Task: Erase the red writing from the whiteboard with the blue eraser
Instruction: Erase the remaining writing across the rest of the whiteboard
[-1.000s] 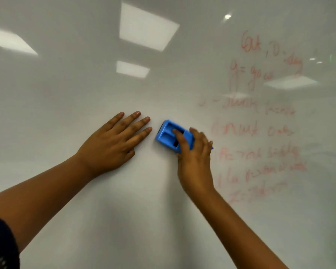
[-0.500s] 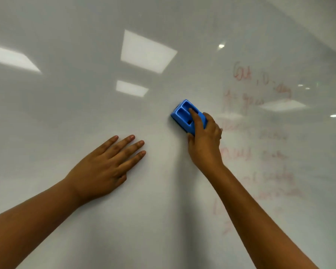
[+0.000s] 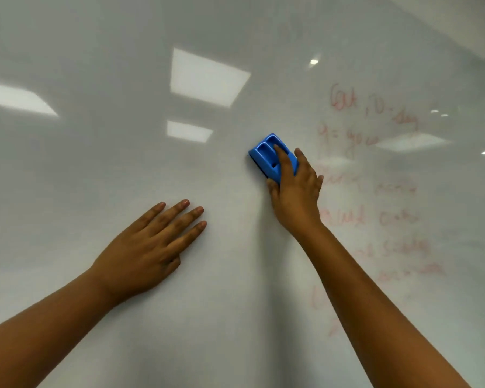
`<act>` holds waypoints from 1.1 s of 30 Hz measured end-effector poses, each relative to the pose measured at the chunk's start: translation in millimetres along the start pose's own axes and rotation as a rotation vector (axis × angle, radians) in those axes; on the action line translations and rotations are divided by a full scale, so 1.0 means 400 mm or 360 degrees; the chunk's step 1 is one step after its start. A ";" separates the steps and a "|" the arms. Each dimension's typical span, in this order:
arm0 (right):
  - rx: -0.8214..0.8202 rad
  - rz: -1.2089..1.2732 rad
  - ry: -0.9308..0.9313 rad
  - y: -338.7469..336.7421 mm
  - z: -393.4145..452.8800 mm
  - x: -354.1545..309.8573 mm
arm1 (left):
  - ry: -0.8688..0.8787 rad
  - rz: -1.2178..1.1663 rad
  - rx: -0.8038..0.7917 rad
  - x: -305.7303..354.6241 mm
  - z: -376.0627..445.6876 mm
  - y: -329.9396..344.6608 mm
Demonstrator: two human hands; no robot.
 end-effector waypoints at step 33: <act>0.0497 0.0079 -0.0634 -0.056 -0.071 0.015 | -0.0026 -0.0118 0.0206 -0.007 -0.017 0.022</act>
Point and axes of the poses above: each hand's wrist, its own z-axis towards the middle knuckle, its own y-axis out of the palm, x = y × z, the point moved 10 cm from there along z, towards the middle knuckle, and after that the axes turned 10 degrees about z, right-handed, at the moved point
